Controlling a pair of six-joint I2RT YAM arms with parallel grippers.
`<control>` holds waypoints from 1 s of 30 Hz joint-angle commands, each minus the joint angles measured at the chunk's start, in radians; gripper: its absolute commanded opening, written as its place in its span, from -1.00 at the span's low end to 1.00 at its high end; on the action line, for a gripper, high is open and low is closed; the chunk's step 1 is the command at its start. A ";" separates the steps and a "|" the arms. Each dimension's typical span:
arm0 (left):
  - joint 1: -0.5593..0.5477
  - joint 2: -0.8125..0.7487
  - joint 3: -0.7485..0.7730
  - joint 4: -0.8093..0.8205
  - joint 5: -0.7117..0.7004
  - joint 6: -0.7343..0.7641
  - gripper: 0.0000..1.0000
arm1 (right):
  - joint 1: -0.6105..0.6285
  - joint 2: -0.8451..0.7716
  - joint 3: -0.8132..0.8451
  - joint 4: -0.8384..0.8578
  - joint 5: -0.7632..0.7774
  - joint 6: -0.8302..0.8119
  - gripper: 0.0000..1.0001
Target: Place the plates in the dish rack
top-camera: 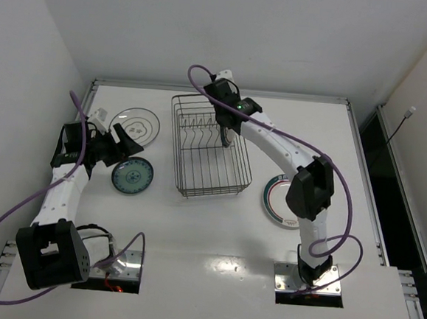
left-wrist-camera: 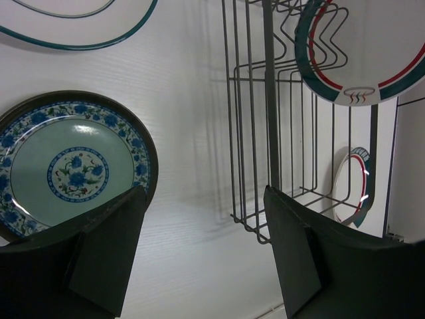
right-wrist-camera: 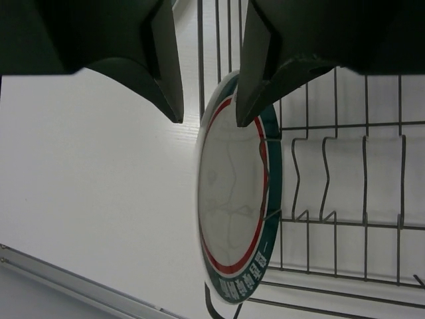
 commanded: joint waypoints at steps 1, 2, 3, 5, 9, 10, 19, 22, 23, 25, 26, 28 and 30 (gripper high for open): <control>-0.008 -0.002 0.007 0.006 0.000 0.023 0.38 | 0.007 -0.015 0.040 -0.021 0.035 0.028 -0.28; -0.008 -0.002 0.007 0.006 0.000 0.023 0.38 | 0.007 -0.047 0.040 -0.030 0.052 0.028 -0.18; -0.008 -0.002 0.007 0.006 0.000 0.023 0.38 | 0.007 -0.070 0.029 -0.049 0.063 0.040 -0.09; -0.008 0.007 0.007 0.006 0.000 0.023 0.38 | -0.005 -0.130 0.003 -0.076 0.052 0.054 0.12; -0.008 0.007 0.007 0.006 0.000 0.023 0.38 | -0.094 -0.358 -0.156 -0.109 -0.105 0.097 0.38; -0.008 0.007 0.007 0.006 0.000 0.023 0.38 | -0.120 -0.466 -0.204 -0.095 -0.183 0.109 0.43; -0.008 0.007 0.007 0.006 -0.009 0.023 0.38 | -0.825 -0.748 -0.825 -0.054 -0.724 0.173 0.46; -0.008 0.007 0.007 0.006 -0.009 0.023 0.38 | -0.911 -0.702 -0.972 0.035 -0.886 0.230 0.44; -0.008 0.007 0.007 0.006 -0.009 0.023 0.38 | -0.972 -0.684 -1.029 0.048 -0.905 0.245 0.44; -0.008 0.007 0.007 -0.004 -0.009 0.023 0.38 | -1.054 -0.652 -1.095 0.070 -0.954 0.267 0.44; -0.008 0.007 0.007 -0.004 -0.009 0.023 0.38 | -1.123 -0.630 -1.114 0.071 -0.963 0.282 0.44; -0.008 0.007 0.007 -0.004 -0.009 0.023 0.38 | -1.160 -0.612 -1.152 0.071 -0.963 0.282 0.44; -0.008 0.007 0.007 -0.004 -0.009 0.023 0.38 | -1.174 -0.600 -1.189 0.100 -1.009 0.302 0.44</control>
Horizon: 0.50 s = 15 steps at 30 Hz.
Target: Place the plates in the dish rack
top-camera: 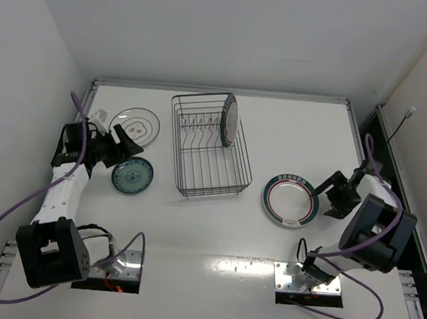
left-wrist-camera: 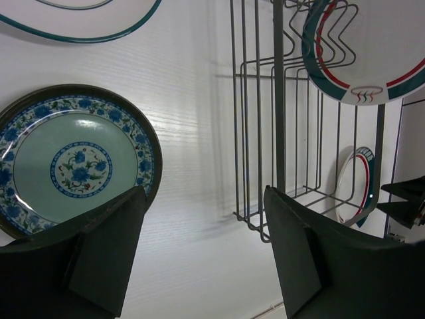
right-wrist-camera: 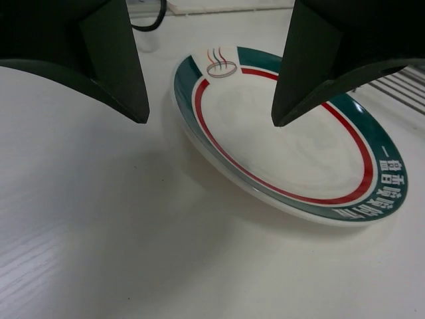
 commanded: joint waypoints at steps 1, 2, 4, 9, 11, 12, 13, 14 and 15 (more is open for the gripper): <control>-0.008 -0.003 0.007 0.010 0.001 0.020 0.38 | -0.029 -0.002 -0.051 0.089 -0.146 0.052 0.41; -0.008 -0.003 0.007 0.010 0.001 0.020 0.38 | -0.030 -0.002 -0.065 0.099 -0.155 0.052 0.41; -0.008 -0.003 0.007 0.010 0.001 0.020 0.38 | -0.039 0.042 -0.094 0.120 -0.183 0.052 0.41; -0.008 -0.003 0.007 0.010 0.001 0.020 0.38 | -0.039 0.148 -0.136 0.194 -0.333 0.064 0.34; -0.008 -0.003 0.007 0.010 0.001 0.020 0.38 | -0.027 0.160 -0.180 0.241 -0.356 0.097 0.27; -0.008 -0.003 0.007 0.010 0.001 0.020 0.38 | -0.017 0.160 -0.210 0.272 -0.374 0.114 0.21; -0.008 -0.003 0.007 0.010 0.001 0.020 0.38 | -0.017 0.147 -0.211 0.272 -0.359 0.114 0.10; -0.008 -0.003 0.007 0.010 0.001 0.020 0.38 | -0.008 0.137 -0.223 0.286 -0.359 0.123 0.00; -0.008 -0.003 0.007 0.010 0.001 0.020 0.38 | -0.008 0.137 -0.223 0.301 -0.359 0.132 -0.11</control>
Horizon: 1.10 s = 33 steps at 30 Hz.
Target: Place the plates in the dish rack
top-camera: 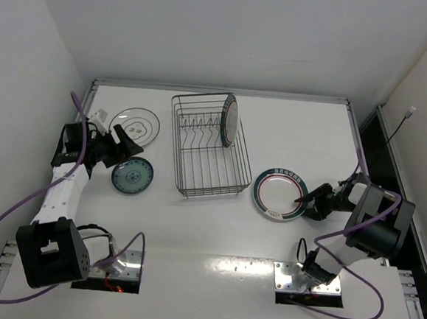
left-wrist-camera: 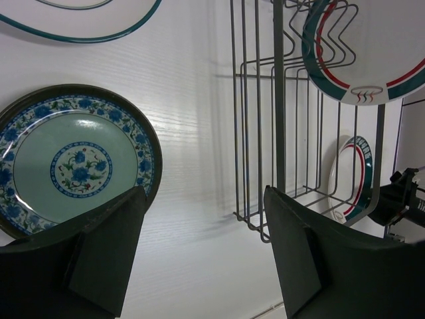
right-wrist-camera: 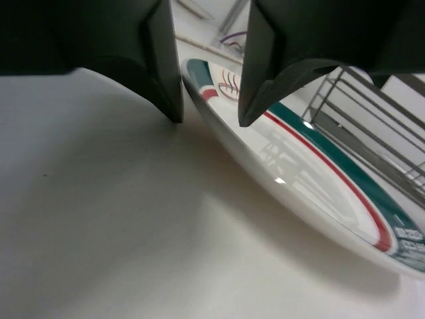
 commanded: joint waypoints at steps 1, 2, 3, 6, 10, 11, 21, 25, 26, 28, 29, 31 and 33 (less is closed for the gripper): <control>-0.008 -0.003 0.007 0.010 0.001 0.019 0.38 | 0.024 0.023 -0.045 0.111 -0.009 0.029 -0.35; -0.008 -0.003 0.007 0.010 0.001 0.019 0.38 | 0.024 0.023 -0.045 0.120 -0.009 0.029 -0.45; -0.008 -0.003 0.007 0.010 0.001 0.019 0.38 | 0.024 0.023 -0.045 0.121 -0.021 0.029 -0.56; -0.008 0.006 0.007 0.010 0.001 0.019 0.38 | 0.024 0.049 -0.027 0.142 -0.043 0.029 -0.93; -0.008 0.006 0.007 0.001 0.001 0.019 0.38 | 0.033 0.005 0.007 0.153 -0.066 0.043 -1.00; -0.008 0.006 0.007 0.001 0.001 0.019 0.38 | 0.045 -0.026 0.054 0.153 -0.054 0.052 -1.00; -0.008 0.006 0.007 0.001 0.001 0.019 0.38 | 0.375 -0.268 0.666 -0.007 0.342 0.069 -1.00; -0.008 0.006 0.007 0.001 0.001 0.019 0.38 | 0.573 -0.235 0.829 -0.051 0.585 0.022 -1.00; -0.008 0.006 0.007 0.001 0.001 0.019 0.38 | 0.660 -0.201 0.854 -0.062 0.630 0.011 -1.00; -0.008 0.006 0.007 0.001 0.001 0.019 0.38 | 0.743 -0.160 0.930 -0.083 0.716 -0.014 -1.00; -0.008 0.006 0.007 0.001 0.001 0.019 0.38 | 0.825 -0.138 0.956 -0.102 0.806 -0.040 -1.00; -0.008 0.006 0.007 0.001 0.001 0.019 0.38 | 0.898 -0.060 1.056 -0.135 0.945 -0.066 -1.00; -0.008 0.006 0.007 0.001 0.001 0.019 0.38 | 0.991 -0.005 1.157 -0.195 1.038 -0.100 -1.00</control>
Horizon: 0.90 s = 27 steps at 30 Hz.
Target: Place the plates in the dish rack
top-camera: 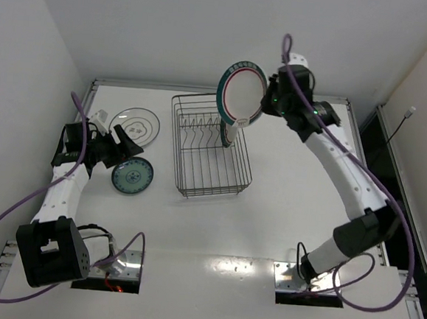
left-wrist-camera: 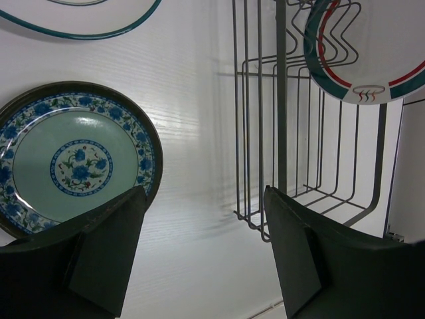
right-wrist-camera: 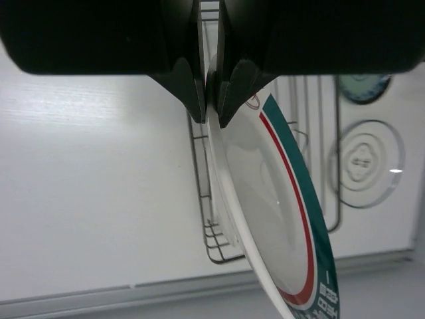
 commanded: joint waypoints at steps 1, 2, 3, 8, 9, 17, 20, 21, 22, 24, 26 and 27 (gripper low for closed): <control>-0.008 0.001 0.007 0.005 0.001 0.019 0.38 | 0.114 0.111 0.149 -0.081 0.343 -0.073 -1.00; -0.008 0.001 0.007 0.005 0.001 0.019 0.38 | 0.159 0.137 0.208 -0.112 0.382 -0.096 -1.00; -0.008 0.001 0.007 0.005 0.001 0.019 0.38 | 0.181 0.163 0.238 -0.127 0.425 -0.096 -1.00; -0.008 0.001 0.007 0.005 0.001 0.019 0.38 | 0.296 0.322 0.409 -0.196 0.701 -0.157 -1.00; -0.008 0.001 0.007 0.005 0.001 0.019 0.38 | 0.327 0.367 0.426 -0.197 0.761 -0.177 -1.00; -0.008 0.010 0.007 0.005 0.001 0.019 0.38 | 0.396 0.572 0.598 -0.197 0.919 -0.263 -1.00; -0.008 0.010 0.007 0.005 0.001 0.019 0.38 | 0.407 0.622 0.635 -0.206 0.953 -0.292 -1.00; -0.008 0.010 0.007 0.005 0.001 0.019 0.38 | 0.407 0.631 0.635 -0.189 0.953 -0.309 -1.00; -0.008 0.010 0.007 0.005 0.001 0.019 0.38 | 0.407 0.648 0.635 -0.169 0.965 -0.328 -1.00; -0.008 0.010 0.007 0.005 0.001 0.019 0.38 | 0.407 0.674 0.635 -0.160 0.975 -0.348 -1.00; -0.008 0.010 0.007 0.005 0.001 0.019 0.38 | 0.407 0.688 0.635 -0.149 0.984 -0.361 -1.00; -0.008 0.010 0.007 0.015 0.001 0.019 0.38 | 0.407 0.697 0.635 -0.149 0.984 -0.361 -1.00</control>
